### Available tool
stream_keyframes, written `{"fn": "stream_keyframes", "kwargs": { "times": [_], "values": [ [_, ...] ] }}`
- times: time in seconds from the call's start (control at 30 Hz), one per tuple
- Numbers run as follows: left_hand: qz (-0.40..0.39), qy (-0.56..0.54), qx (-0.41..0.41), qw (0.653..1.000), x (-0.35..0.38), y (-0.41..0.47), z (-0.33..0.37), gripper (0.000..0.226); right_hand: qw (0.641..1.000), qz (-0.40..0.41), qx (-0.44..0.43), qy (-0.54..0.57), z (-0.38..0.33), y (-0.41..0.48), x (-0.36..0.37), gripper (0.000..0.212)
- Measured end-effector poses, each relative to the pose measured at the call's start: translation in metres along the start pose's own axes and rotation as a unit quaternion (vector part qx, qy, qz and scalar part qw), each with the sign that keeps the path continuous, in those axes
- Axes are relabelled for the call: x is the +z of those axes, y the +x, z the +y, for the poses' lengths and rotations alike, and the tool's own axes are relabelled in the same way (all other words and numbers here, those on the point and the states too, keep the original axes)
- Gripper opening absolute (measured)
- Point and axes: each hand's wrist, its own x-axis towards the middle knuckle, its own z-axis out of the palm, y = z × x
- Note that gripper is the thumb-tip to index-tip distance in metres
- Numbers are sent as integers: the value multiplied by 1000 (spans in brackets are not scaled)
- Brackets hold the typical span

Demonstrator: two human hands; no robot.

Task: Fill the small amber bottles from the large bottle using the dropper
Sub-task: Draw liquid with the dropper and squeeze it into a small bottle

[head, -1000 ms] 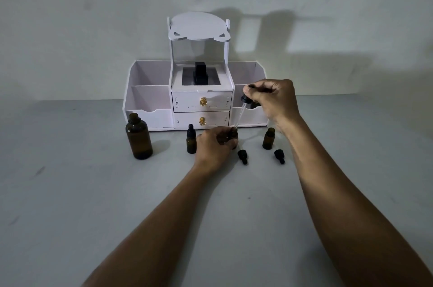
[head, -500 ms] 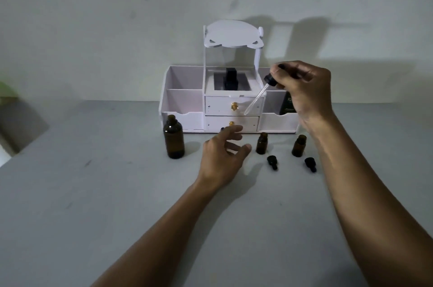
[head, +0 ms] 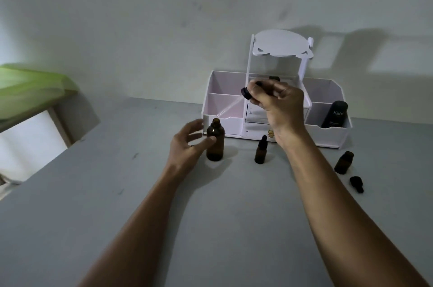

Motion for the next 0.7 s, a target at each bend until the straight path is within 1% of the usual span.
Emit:
{"fn": "stream_keyframes", "kwargs": {
  "times": [0.07,0.17,0.27,0.37,0.47,0.6,0.7],
  "values": [
    [-50,-17,-13,999,0,1,-7,70,1000,-3,-1,-15,4,-1,1,7],
    [-90,-24,-11,996,1,1,-9,58,999,-4,-3,-32,6,-2,2,6],
    [-96,-28,-8,995,1,1,-9,56,998,-20,-16,-55,6,-1,6,6],
    [-95,-26,-5,995,-1,2,-12,52,994,-55,-52,-83,4,-1,16,14],
    [-97,-9,-5,995,-2,4,-15,51,990,-78,-76,-92,7,-3,27,17],
    [-100,0,-2,995,-3,4,-17,50,990,-62,-81,-98,16,-5,34,23],
    [-97,2,2,995,-3,4,-17,51,988,-59,-95,-107,17,-6,39,22]
  ]
}}
